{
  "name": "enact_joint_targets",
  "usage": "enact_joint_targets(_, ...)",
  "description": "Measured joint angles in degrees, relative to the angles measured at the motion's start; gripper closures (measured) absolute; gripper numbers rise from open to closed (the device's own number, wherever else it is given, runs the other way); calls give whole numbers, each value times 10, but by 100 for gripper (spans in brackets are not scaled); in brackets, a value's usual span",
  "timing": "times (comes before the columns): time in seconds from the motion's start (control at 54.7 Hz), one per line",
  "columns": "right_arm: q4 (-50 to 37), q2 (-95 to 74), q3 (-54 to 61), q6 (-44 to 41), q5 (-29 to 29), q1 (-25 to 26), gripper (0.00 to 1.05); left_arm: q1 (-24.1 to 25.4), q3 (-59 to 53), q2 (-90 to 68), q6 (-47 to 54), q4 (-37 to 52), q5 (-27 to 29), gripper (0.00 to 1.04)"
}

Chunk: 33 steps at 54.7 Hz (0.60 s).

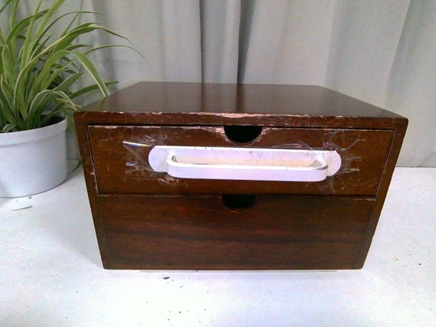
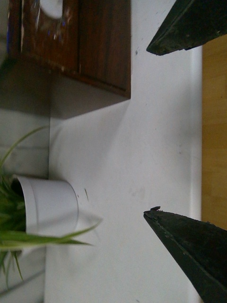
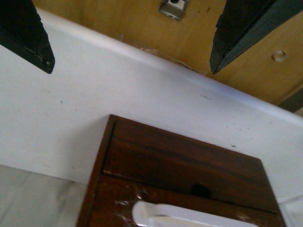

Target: Open drawer

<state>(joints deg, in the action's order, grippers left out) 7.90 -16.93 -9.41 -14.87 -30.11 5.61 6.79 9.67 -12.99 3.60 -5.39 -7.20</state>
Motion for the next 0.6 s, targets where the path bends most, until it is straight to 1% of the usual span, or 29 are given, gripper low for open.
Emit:
enact_joint_targets(0.055, -1, -34, -27, -33, 3, -7, 9, 3, 19, -33, 40, 2, -35, 6)
enact_joint_targets(0.128, 5, -83, -69, -69, 5, -19, 9, 12, 52, -92, 119, 2, -90, 6)
enact_joint_targets(0.256, 23, -161, -148, -131, 2, -40, 9, 17, 120, -177, 243, -23, -144, 6)
enact_joint_targets(0.311, 35, -192, -188, -158, 3, -47, 9, 14, 165, -217, 301, -54, -169, 6)
enact_joint_targets(0.366, 57, -227, -238, -190, 1, -55, 9, -4, 225, -263, 395, -113, -201, 6)
enact_joint_targets(0.421, 81, -265, -287, -232, 5, -63, 9, -28, 288, -302, 477, -169, -207, 6)
enact_joint_targets(0.476, 94, -297, -327, -255, 9, -69, 9, -53, 341, -333, 528, -211, -214, 6)
enact_joint_targets(0.53, 107, -322, -357, -276, 15, -74, 9, -74, 375, -354, 552, -237, -215, 6)
enact_joint_targets(0.604, 123, -348, -389, -303, 25, -84, 9, -116, 431, -388, 581, -276, -213, 6)
